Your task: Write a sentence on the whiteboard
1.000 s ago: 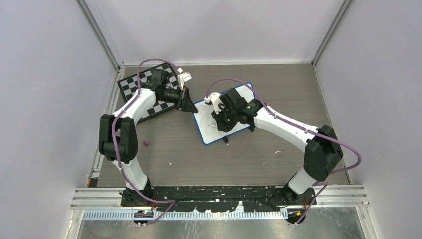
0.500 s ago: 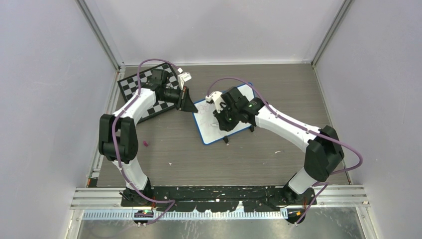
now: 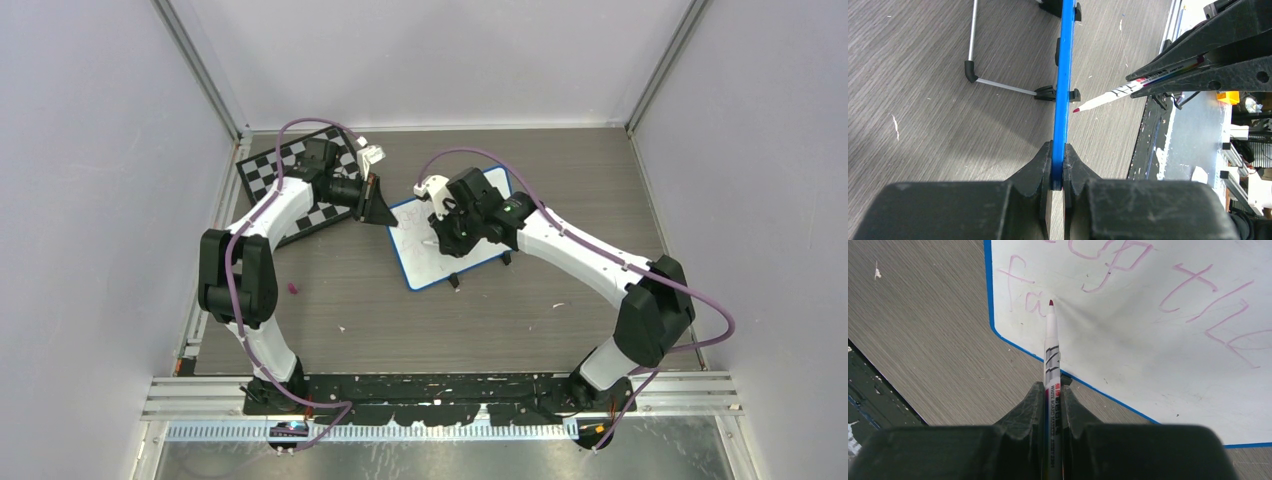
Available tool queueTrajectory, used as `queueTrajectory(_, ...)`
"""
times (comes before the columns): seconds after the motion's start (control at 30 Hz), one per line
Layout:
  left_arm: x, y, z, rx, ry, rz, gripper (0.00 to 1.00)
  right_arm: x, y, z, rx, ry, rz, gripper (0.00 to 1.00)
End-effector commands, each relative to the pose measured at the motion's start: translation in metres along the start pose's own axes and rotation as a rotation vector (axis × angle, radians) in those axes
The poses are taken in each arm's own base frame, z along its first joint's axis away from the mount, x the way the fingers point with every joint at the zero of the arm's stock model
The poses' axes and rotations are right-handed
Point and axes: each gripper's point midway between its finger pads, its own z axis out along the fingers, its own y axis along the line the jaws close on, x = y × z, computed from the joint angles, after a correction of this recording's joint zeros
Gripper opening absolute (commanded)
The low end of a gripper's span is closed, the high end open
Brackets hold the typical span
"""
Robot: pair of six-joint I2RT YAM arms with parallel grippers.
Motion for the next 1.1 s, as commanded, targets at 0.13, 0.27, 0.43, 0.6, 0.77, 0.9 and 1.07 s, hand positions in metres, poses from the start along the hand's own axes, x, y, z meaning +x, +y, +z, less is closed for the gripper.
queueTrajectory(0.13,-0.0004,0.0016,0.0010,-0.016,0.003,0.022,0.00,-0.0209,-0.0002,-0.0014,-0.005,-0.063,-0.009,0.00)
queueTrajectory(0.27,0.0004,0.0029,0.0016,-0.017,0.005,0.023,0.00,-0.0175,0.0005,-0.0009,-0.008,-0.056,-0.004,0.00)
queueTrajectory(0.43,0.0005,0.0027,0.0014,-0.020,0.006,0.026,0.00,-0.0175,0.0011,-0.0020,-0.011,-0.059,0.000,0.00)
queueTrajectory(0.6,0.0007,0.0024,0.0009,-0.022,0.006,0.029,0.00,-0.0173,0.0027,-0.0033,-0.017,-0.060,0.006,0.00)
queueTrajectory(0.77,0.0011,0.0020,0.0009,-0.022,0.006,0.029,0.00,-0.0164,0.0058,-0.0055,-0.028,-0.058,0.005,0.00)
queueTrajectory(0.9,0.0012,0.0019,0.0013,-0.022,0.007,0.030,0.00,-0.0146,0.0056,-0.0067,-0.027,-0.054,0.002,0.00)
queueTrajectory(1.07,0.0013,0.0018,0.0009,-0.022,0.007,0.030,0.00,-0.0143,0.0042,-0.0048,-0.021,-0.054,0.001,0.00)
